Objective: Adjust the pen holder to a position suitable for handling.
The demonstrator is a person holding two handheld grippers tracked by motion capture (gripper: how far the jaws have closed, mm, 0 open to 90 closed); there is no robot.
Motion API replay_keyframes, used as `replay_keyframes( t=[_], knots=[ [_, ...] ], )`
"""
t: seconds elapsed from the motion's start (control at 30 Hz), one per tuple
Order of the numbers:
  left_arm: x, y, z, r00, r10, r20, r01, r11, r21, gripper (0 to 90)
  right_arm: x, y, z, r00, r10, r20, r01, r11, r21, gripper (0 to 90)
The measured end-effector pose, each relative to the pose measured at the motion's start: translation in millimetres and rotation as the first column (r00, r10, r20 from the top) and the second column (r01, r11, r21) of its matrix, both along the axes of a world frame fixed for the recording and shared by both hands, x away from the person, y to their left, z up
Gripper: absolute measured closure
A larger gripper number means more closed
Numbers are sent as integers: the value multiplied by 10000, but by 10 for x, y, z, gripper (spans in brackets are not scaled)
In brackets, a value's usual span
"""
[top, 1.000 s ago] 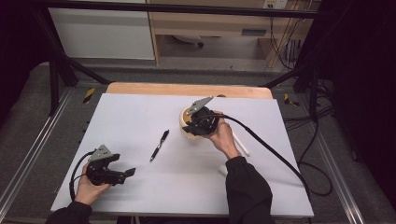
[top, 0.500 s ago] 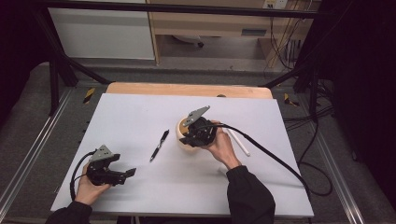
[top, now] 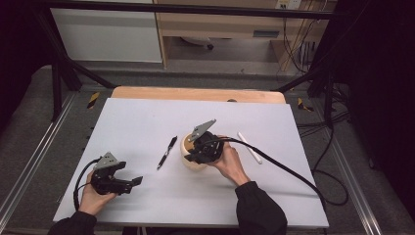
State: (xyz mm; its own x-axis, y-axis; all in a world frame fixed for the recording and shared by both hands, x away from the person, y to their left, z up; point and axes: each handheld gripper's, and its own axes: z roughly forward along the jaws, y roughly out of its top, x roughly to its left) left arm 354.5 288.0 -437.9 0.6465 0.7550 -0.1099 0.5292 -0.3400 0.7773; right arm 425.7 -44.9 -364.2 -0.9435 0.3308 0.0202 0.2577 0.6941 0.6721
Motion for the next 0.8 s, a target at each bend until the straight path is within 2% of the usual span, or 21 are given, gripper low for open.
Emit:
replay_keyframes(
  t=[0.13, 0.37, 0.63, 0.8],
  knots=[
    [-2, 3, 2, 10000, 31, 21, -31, 10000, -60, 74, 4, -2, -38, 9998, -59, -213, 59, 10000, 21, 769],
    [-3, -2, 4, 10000, 23, 19, -23, 10000, -27, 74, -3, -6, -39, 9996, 14, -266, -14, 10000, 32, 769],
    [-2, 1, 3, 10000, 23, 10, -23, 10000, -5, 75, 23, -6, -48, 10000, -37, 46, 36, 9999, 152, 737],
    [-2, 2, 3, 10000, 22, 13, -22, 10000, 2, 75, 16, -5, -47, 9997, -166, 199, 162, 9997, 203, 634]
  ],
)
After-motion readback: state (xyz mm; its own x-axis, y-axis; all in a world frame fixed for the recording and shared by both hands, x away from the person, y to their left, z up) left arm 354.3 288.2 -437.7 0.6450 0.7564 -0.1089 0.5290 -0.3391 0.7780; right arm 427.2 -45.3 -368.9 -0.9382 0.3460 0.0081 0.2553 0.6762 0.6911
